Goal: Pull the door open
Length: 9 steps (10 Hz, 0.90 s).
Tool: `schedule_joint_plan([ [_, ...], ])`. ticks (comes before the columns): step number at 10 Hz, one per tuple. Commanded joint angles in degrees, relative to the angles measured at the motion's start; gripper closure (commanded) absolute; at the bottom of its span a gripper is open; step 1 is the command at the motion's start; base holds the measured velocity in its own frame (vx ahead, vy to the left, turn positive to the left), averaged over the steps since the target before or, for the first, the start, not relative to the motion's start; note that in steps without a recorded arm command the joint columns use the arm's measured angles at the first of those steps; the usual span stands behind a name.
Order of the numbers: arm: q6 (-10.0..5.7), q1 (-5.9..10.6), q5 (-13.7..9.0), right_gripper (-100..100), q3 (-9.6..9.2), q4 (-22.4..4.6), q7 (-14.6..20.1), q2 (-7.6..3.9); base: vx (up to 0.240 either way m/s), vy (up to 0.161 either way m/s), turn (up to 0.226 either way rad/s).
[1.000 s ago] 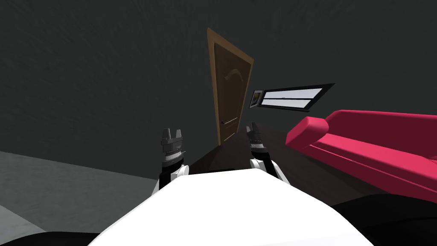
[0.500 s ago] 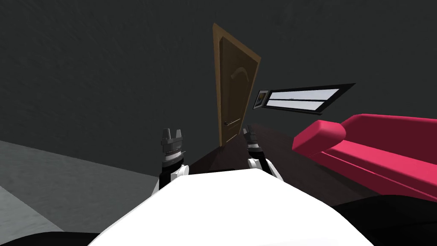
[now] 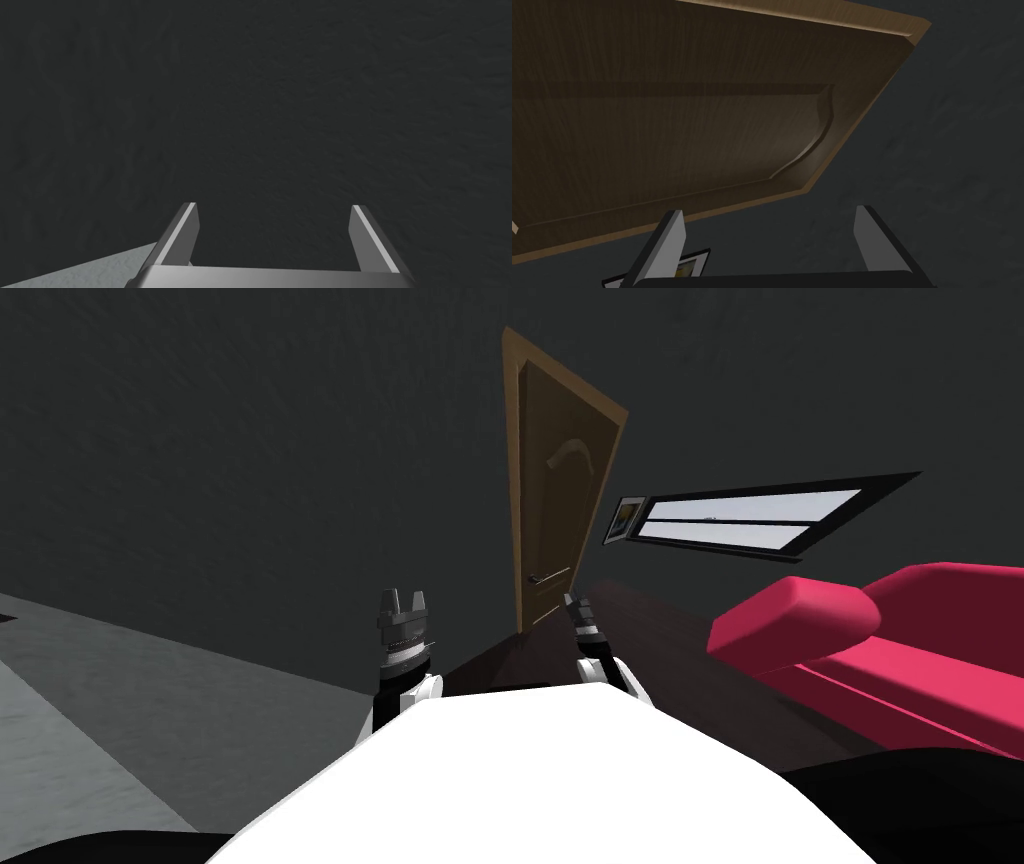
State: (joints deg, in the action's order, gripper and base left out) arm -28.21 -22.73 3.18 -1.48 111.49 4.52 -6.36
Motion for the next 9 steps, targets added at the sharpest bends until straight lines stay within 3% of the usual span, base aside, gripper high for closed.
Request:
schedule_joint_plan([
  [1,-0.59,0.37,-0.28,-100,0.04,-2.02,0.46,-0.58,0.052,-0.046,0.064],
  [3,-1.65,2.3,-0.87,-100,-0.32,-6.22,1.48,-1.92,0.059,-0.046,0.14],
  [6,-2.2,3.3,-1.18,-100,-0.5,-9.86,2.01,-2.61,0.044,-0.046,0.081],
  [9,-3.32,5.36,-1.82,-100,-0.88,-14.75,3.1,-4.03,0.044,-0.035,0.096],
])
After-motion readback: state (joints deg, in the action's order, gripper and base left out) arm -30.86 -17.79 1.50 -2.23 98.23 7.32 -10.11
